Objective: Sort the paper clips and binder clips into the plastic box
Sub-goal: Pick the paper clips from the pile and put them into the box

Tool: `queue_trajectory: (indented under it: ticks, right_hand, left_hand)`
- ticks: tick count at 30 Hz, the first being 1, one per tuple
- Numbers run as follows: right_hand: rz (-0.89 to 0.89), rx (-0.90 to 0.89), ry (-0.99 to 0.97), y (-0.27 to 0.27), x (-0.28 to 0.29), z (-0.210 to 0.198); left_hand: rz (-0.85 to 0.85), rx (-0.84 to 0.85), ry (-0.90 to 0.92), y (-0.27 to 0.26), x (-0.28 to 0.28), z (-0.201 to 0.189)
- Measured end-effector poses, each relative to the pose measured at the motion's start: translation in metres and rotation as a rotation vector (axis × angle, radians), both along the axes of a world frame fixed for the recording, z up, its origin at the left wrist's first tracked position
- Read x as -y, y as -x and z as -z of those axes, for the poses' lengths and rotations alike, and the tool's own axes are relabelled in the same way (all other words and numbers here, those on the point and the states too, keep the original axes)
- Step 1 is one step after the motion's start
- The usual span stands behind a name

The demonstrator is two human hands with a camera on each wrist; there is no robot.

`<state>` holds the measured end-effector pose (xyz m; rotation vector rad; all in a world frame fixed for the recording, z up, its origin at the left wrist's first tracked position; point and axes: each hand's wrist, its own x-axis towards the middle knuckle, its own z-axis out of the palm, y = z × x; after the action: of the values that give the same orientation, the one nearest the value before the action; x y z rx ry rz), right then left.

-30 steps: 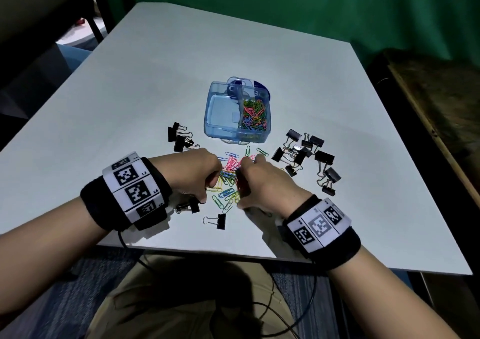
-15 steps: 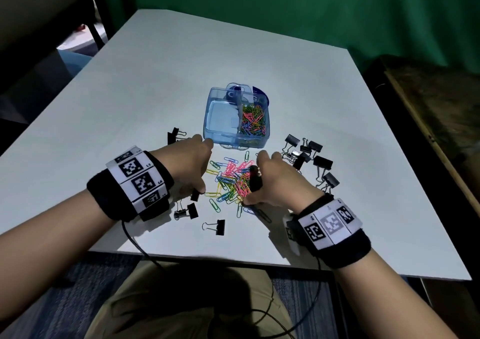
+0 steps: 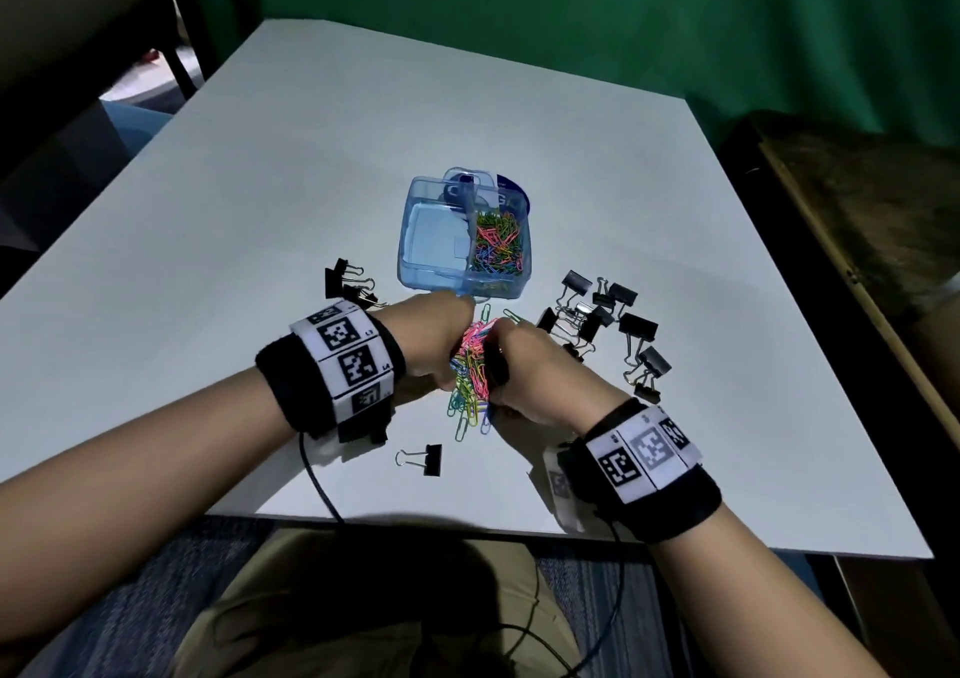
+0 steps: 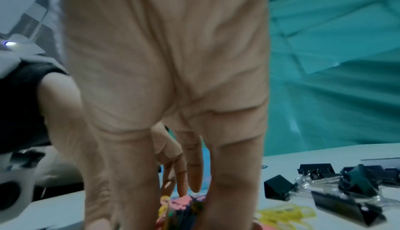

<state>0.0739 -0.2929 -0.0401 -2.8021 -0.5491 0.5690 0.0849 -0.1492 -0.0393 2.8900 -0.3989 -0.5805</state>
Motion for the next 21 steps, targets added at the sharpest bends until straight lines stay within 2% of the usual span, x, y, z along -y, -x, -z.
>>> queue_trajectory:
  ticks: [3, 6, 9, 11, 14, 17, 21]
  right_hand:
    - [0.073, 0.077, 0.008, -0.005, 0.015, -0.001]
    - [0.105, 0.039, 0.08, -0.006, 0.021, -0.001]
    - [0.002, -0.021, 0.096, -0.005, 0.009, 0.004]
    - [-0.063, -0.052, 0.038, -0.005, 0.001, 0.003]
    - [-0.054, 0.002, -0.045, -0.014, -0.002, -0.003]
    - [-0.03, 0.003, -0.015, -0.025, 0.001, -0.008]
    - [-0.148, -0.095, 0.111, -0.029, -0.008, -0.009]
  left_hand:
    - [-0.041, -0.011, 0.023, 0.0, -0.011, -0.003]
    - [-0.058, -0.074, -0.008, 0.003, -0.017, -0.004]
    - [-0.033, -0.064, -0.048, 0.005, -0.009, 0.0]
    - [-0.004, -0.038, 0.002, 0.004, -0.003, 0.002]
    - [-0.021, -0.044, 0.072, -0.003, -0.009, -0.001]
    - [-0.158, 0.071, 0.176, -0.018, -0.031, -0.011]
    - [-0.41, 0.35, 0.281, -0.042, -0.061, -0.019]
